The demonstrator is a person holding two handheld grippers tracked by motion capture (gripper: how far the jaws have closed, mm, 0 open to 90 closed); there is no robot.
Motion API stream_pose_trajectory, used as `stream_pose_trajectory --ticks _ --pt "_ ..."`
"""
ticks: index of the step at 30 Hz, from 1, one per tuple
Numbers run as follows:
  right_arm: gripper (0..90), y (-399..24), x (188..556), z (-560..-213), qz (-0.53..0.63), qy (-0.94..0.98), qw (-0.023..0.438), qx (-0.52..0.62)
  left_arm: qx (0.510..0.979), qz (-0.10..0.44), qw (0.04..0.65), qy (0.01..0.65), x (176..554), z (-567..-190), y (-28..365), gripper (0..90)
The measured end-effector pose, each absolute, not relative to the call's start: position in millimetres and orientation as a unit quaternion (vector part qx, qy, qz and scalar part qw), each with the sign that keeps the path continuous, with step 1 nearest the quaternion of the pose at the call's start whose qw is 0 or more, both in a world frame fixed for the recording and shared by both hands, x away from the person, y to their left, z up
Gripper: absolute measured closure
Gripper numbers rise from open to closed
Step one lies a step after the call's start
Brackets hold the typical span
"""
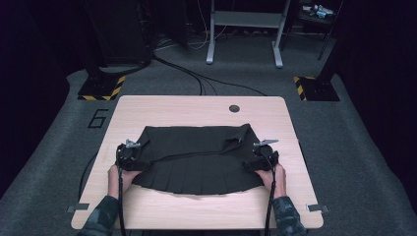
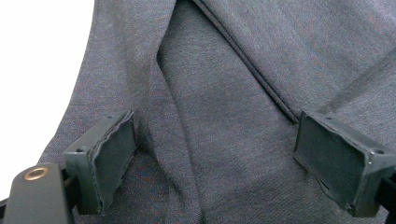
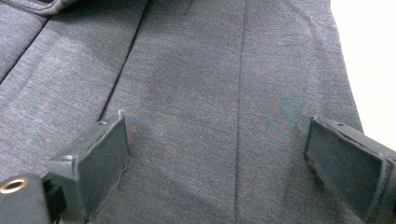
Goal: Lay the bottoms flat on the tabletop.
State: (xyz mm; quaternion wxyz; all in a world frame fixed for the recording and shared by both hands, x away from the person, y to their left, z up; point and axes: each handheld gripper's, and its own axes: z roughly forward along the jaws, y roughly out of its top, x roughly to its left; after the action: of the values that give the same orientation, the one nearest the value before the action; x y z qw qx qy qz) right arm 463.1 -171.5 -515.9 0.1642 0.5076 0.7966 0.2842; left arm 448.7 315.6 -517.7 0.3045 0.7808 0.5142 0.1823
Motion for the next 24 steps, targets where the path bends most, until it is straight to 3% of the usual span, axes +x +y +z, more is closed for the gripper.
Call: stream_pose_trajectory --ticks 24 --pt "6.8 -179 414 -519 0.301 0.797 0.173 0.495 0.778 0.188 0.323 0.505 387 -522 315 12.5"
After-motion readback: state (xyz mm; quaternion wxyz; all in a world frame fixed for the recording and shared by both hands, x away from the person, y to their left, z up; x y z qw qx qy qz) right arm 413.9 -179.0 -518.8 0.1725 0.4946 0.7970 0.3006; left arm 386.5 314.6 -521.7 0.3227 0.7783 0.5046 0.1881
